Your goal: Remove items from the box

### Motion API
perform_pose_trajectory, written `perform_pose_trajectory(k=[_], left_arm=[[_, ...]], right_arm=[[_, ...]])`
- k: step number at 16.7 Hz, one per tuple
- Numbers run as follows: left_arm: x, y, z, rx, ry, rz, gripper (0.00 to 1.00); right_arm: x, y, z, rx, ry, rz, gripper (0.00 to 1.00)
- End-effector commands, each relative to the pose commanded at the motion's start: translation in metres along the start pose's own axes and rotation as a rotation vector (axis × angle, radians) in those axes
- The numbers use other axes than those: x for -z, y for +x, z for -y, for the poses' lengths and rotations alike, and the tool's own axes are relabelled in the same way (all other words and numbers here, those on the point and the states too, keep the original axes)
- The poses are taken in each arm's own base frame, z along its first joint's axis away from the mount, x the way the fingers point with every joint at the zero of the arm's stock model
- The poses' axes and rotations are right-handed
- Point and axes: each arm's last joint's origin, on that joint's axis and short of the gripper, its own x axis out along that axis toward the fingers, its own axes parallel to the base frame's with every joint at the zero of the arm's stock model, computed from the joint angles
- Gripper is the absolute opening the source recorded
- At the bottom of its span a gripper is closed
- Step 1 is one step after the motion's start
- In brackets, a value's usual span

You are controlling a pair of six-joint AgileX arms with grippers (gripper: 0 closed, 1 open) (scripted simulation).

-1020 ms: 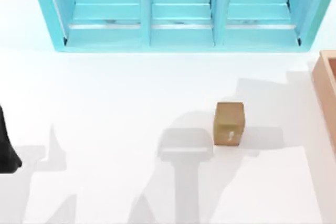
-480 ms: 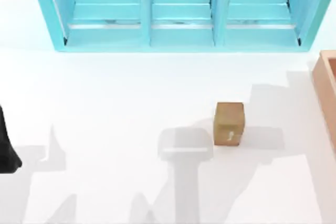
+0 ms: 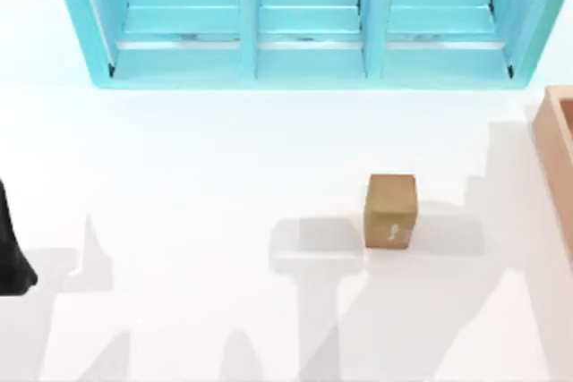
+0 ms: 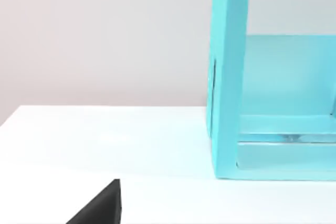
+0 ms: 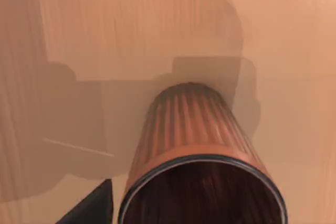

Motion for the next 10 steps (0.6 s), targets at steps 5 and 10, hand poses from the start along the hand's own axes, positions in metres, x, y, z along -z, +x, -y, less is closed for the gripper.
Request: perform_pose_trajectory(k=[5,10], left_arm=[[0.000,0.000,0.000,0.000,0.000,0.000,1.00],[0.000,0.000,0.000,0.000,0.000,0.000,1.00]], right_arm=[[0.003,0.021,0.000,0.000,0.000,0.001,1.00],[0.003,0.021,0.000,0.000,0.000,0.001,0.85]])
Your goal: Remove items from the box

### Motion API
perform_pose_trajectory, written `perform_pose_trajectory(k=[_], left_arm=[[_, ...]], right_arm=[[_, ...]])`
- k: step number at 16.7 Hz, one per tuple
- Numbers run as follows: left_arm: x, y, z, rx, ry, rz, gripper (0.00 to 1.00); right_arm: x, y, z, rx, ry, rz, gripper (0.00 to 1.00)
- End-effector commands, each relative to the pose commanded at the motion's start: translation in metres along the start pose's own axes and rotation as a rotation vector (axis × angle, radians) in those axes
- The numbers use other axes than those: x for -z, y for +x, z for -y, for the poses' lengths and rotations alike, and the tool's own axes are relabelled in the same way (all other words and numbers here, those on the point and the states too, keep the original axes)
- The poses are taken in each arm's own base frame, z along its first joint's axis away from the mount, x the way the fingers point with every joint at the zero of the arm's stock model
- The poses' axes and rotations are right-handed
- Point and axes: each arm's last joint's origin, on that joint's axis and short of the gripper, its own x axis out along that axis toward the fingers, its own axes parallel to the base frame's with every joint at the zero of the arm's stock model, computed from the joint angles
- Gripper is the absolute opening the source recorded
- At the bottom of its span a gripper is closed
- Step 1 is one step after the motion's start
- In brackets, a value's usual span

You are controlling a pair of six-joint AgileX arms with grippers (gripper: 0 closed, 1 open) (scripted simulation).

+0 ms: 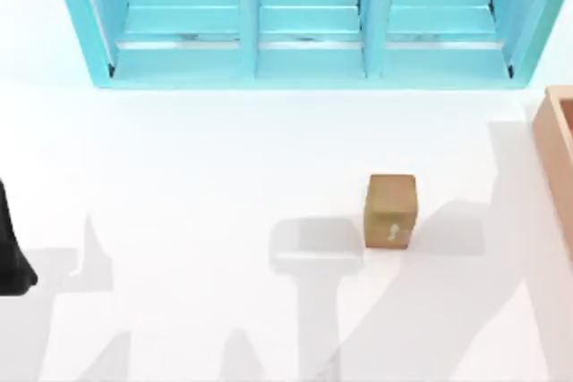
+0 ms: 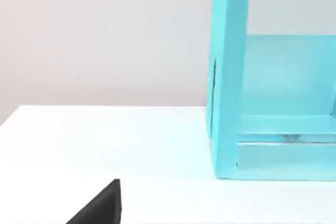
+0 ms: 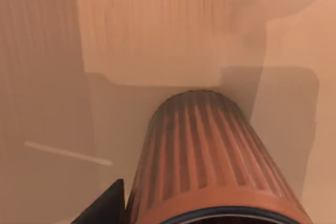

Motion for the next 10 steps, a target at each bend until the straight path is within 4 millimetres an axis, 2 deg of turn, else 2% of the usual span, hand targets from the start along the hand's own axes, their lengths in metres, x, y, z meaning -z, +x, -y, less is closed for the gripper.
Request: perform_pose_trajectory(k=[10], left_arm=[[0.0000,0.0000,0.0000,0.000,0.000,0.000,1.00]], right_arm=[[0.0000,0.0000,0.0000,0.000,0.000,0.000,0.10]])
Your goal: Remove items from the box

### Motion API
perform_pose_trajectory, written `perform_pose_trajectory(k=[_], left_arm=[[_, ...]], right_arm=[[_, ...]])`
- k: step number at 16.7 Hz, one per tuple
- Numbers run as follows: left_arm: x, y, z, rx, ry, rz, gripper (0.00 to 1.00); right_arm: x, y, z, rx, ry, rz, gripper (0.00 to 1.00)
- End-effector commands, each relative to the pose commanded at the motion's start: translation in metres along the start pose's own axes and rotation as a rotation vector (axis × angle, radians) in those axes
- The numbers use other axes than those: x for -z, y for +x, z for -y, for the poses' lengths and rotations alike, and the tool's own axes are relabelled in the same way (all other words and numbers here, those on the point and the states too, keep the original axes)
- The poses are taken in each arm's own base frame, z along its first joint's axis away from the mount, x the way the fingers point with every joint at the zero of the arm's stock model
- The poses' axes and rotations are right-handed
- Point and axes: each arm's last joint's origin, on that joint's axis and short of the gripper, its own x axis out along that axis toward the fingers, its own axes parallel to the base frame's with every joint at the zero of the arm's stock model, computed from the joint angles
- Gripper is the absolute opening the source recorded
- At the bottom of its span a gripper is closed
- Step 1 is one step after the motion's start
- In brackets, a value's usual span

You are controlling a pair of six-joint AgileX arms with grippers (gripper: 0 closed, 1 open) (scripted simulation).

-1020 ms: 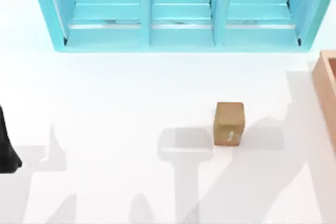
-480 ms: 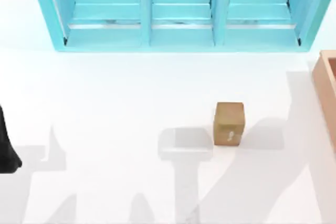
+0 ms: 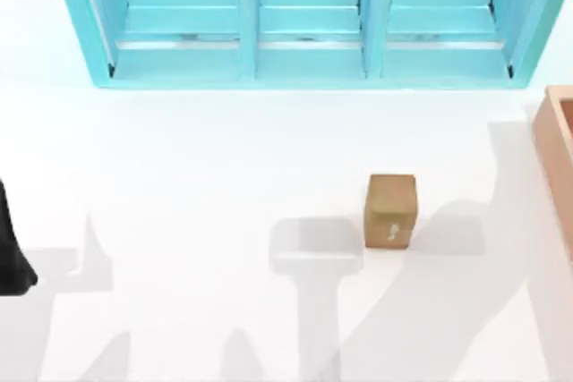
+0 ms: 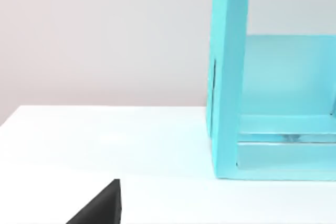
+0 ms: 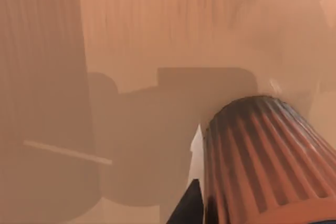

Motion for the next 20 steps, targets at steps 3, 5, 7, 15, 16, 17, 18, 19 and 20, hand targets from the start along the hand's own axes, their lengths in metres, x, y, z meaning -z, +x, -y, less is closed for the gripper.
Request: perform_pose_trajectory(k=[3,5,7,15,16,17,18,19,20], left_arm=[[0.000,0.000,0.000,0.000,0.000,0.000,1.00],[0.000,0.000,0.000,0.000,0.000,0.000,1.00],[0.000,0.000,0.000,0.000,0.000,0.000,1.00],[0.000,0.000,0.000,0.000,0.000,0.000,1.00],[0.000,0.000,0.000,0.000,0.000,0.000,1.00],[0.000,0.000,0.000,0.000,0.000,0.000,1.00],[0.000,0.000,0.000,0.000,0.000,0.000,1.00],[0.000,0.000,0.000,0.000,0.000,0.000,1.00],[0.000,0.000,0.000,0.000,0.000,0.000,1.00]], right_arm=[[0.000,0.000,0.000,0.000,0.000,0.000,0.00],[0.000,0.000,0.000,0.000,0.000,0.000,0.00],[0.000,0.000,0.000,0.000,0.000,0.000,0.00],[-0.002,-0.049,0.018,-0.006,0.024,0.112,0.00],[-0.002,-0.067,0.023,-0.005,0.030,0.149,0.00],[-0.001,-0.085,0.027,-0.003,0.034,0.182,0.00],[0.000,-0.102,0.030,-0.001,0.036,0.210,0.00],[0.002,-0.117,0.031,-0.001,0.036,0.228,0.00],[0.004,-0.129,0.030,-0.002,0.033,0.236,0.00]])
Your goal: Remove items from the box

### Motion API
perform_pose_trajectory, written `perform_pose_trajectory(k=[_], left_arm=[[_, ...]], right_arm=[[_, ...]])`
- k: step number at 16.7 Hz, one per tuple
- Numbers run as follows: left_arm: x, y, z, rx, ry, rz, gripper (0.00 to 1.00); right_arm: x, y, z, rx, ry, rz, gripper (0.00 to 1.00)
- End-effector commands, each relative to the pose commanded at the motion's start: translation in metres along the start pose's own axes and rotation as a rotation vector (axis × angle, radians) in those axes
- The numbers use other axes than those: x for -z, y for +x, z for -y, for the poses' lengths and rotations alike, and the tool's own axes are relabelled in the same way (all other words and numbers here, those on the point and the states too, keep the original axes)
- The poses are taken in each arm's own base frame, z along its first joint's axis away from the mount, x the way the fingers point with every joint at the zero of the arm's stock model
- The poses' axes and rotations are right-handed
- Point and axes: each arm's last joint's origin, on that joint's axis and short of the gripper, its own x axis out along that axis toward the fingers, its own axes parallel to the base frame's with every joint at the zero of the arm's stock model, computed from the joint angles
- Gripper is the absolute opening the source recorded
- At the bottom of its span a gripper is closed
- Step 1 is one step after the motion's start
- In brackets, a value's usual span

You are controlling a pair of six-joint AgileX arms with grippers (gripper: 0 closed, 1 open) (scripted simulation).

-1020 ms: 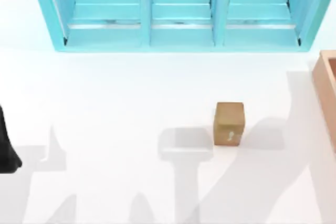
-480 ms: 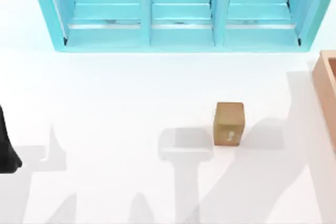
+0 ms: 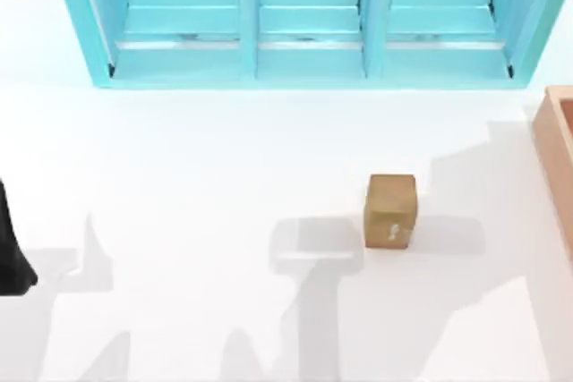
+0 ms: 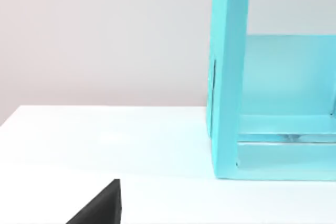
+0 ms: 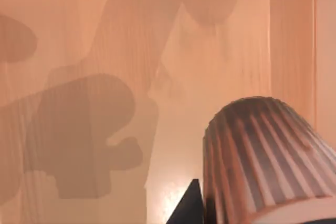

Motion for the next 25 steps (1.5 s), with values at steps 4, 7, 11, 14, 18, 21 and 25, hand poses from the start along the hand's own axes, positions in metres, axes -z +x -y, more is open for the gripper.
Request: perform_pose_trajectory(k=[4,7,11,14,18,21,25], left_arm=[[0.000,0.000,0.000,0.000,0.000,0.000,1.00],[0.000,0.000,0.000,0.000,0.000,0.000,1.00],[0.000,0.000,0.000,0.000,0.000,0.000,1.00],[0.000,0.000,0.000,0.000,0.000,0.000,1.00],[0.000,0.000,0.000,0.000,0.000,0.000,1.00],[0.000,0.000,0.000,0.000,0.000,0.000,1.00],[0.000,0.000,0.000,0.000,0.000,0.000,1.00]], right_arm=[[-0.002,-0.018,-0.015,-0.007,-0.017,-0.077,0.00],[-0.003,-0.009,-0.026,-0.002,-0.026,-0.182,0.00],[-0.003,-0.001,-0.031,0.003,-0.032,-0.232,0.00],[-0.003,-0.002,-0.030,0.002,-0.027,-0.227,0.00],[-0.016,0.009,-0.070,0.000,-0.080,-0.171,0.00],[-0.022,0.026,-0.132,-0.014,-0.114,-0.129,0.00],[-0.005,0.050,-0.221,-0.039,-0.114,-0.130,0.00]])
